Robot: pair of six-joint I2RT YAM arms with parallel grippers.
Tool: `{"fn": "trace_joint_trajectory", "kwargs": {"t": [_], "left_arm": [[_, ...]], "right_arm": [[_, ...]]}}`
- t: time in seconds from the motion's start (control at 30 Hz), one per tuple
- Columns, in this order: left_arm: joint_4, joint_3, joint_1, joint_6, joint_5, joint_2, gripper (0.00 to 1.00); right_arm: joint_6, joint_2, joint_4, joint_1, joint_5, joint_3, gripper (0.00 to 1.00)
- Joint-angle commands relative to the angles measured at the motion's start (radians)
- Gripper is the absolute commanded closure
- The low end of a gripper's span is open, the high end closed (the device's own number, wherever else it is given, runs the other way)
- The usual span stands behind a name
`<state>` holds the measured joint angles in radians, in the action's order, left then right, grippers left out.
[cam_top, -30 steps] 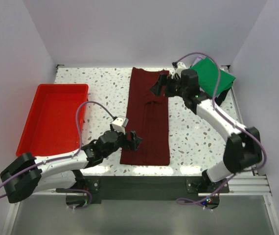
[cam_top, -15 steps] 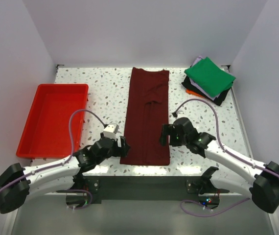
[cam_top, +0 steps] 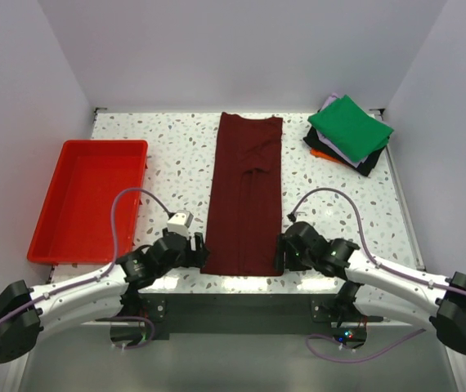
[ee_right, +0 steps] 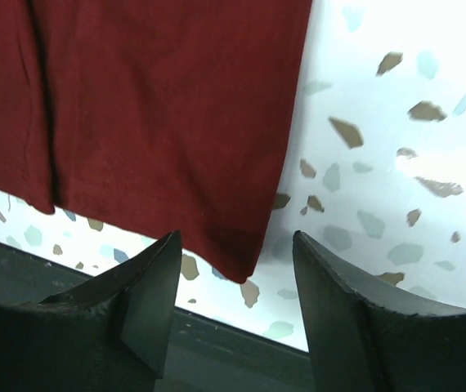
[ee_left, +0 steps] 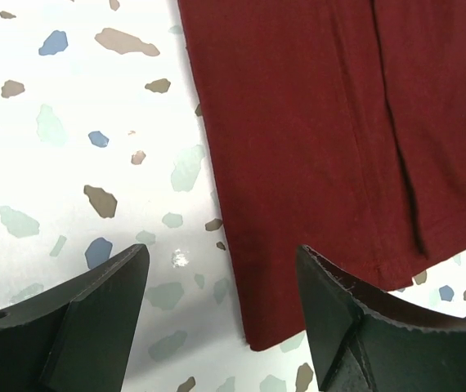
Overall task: Fold and stack the t-shirts
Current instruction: Fold the tshirt
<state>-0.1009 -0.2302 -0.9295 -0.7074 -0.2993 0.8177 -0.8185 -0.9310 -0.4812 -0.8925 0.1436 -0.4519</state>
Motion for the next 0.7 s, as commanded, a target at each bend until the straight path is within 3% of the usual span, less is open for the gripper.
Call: {"fn": "trace_joint_trajectory", "kwargs": {"t": [0.0,0.3,0.67], "left_arm": [[-0.037,-0.004,0.003,-0.023,-0.003,-0.020,0.23],[-0.036,0.000,0.003,-0.029,0.020,-0.002,0.27],[-0.013,0.005,-0.003,-0.010,0.069,0.047,0.34]], "right_arm": [[-0.073,-0.028,0.027,-0.036,-0.003,0.012,0.41],[-0.107,-0.065,0.039,-0.077,0.013,0.038,0.53],[-0.107,-0.092,0.087,-0.077,0.008,0.065,0.82]]}}
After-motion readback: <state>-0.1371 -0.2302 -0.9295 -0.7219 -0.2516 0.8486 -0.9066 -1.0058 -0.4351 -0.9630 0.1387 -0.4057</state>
